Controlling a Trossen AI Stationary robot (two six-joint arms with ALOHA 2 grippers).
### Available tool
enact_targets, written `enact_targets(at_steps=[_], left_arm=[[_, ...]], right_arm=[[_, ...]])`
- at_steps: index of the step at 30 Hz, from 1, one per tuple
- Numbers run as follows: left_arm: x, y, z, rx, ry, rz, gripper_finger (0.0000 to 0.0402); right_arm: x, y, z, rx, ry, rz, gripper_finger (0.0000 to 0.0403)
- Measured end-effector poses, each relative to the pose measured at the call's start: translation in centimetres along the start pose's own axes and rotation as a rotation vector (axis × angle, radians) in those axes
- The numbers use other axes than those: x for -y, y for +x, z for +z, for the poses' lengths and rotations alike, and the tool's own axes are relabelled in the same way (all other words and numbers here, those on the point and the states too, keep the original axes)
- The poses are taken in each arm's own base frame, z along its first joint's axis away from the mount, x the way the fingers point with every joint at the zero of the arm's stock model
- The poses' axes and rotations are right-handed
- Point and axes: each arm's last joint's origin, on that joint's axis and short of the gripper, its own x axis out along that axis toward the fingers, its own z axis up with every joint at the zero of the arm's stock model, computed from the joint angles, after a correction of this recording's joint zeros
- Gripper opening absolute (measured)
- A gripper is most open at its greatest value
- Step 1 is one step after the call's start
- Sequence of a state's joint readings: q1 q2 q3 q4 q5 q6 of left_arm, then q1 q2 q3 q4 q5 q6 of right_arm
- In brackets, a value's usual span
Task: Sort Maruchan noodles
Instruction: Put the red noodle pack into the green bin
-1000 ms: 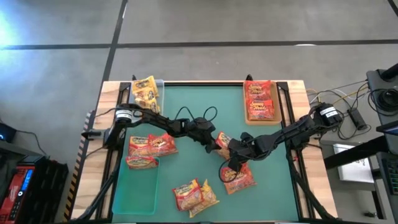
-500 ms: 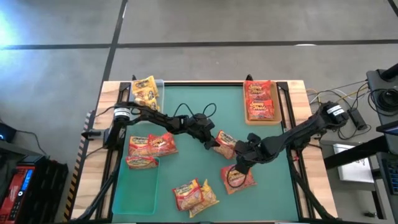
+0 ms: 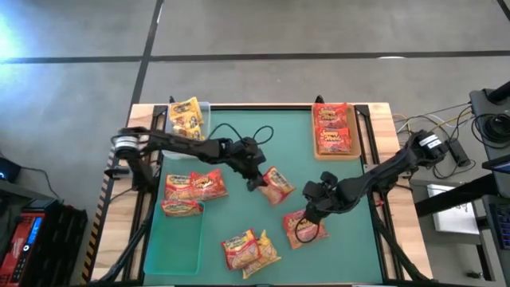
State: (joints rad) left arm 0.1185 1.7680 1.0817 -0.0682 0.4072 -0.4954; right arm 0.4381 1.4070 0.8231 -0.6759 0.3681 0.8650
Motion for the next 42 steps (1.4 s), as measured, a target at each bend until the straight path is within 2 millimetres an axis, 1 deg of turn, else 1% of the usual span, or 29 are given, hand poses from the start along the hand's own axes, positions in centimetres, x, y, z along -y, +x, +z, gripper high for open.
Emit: enact_targets(at_steps=[5,8,11,16,20,24,27,30,37,42], left_arm=[[3.0,-4.1,-1.2,-0.090,0.020,0.017,0.0102],[5.1,-6.3,-2.6,-0.150,0.035,0.047,0.0101],[7.0,-8.4,-4.8,-0.232,-0.007,0.111,0.0102],[10.4,-12.1,-8.7,-0.352,-0.065,0.157,0.0104],[11.7,-15.3,-12.0,-0.415,-0.141,0.301,0.0104],[12.4,-17.6,-14.5,-0.471,-0.166,0.389,0.0105],[12.4,-18.3,-15.4,-0.461,-0.164,0.455,0.0105],[12.1,-18.4,-16.0,-0.498,-0.150,0.502,0.0105],[12.1,-17.4,-16.3,-0.566,-0.131,0.538,0.0109],[12.0,-16.7,-16.4,-0.591,-0.129,0.581,0.0136]], right_arm=[[0.3,0.6,-0.5,0.000,-0.012,-0.038,0.0127],[0.4,0.7,-0.5,0.012,-0.005,-0.051,0.0127],[0.4,0.7,-0.5,0.025,0.010,-0.057,0.0127],[0.4,0.7,-0.5,0.033,0.016,-0.055,0.0127],[0.3,0.7,-0.3,0.060,0.024,-0.052,0.0127],[0.2,0.7,-0.2,0.069,0.020,-0.045,0.0127],[0.1,0.7,-0.1,0.077,0.026,-0.035,0.0127],[0.1,0.7,-0.1,0.078,0.038,-0.032,0.0127],[0.0,0.7,-0.2,0.052,0.083,-0.009,0.0127],[-0.2,0.7,-0.2,0.011,0.088,0.027,0.0127]])
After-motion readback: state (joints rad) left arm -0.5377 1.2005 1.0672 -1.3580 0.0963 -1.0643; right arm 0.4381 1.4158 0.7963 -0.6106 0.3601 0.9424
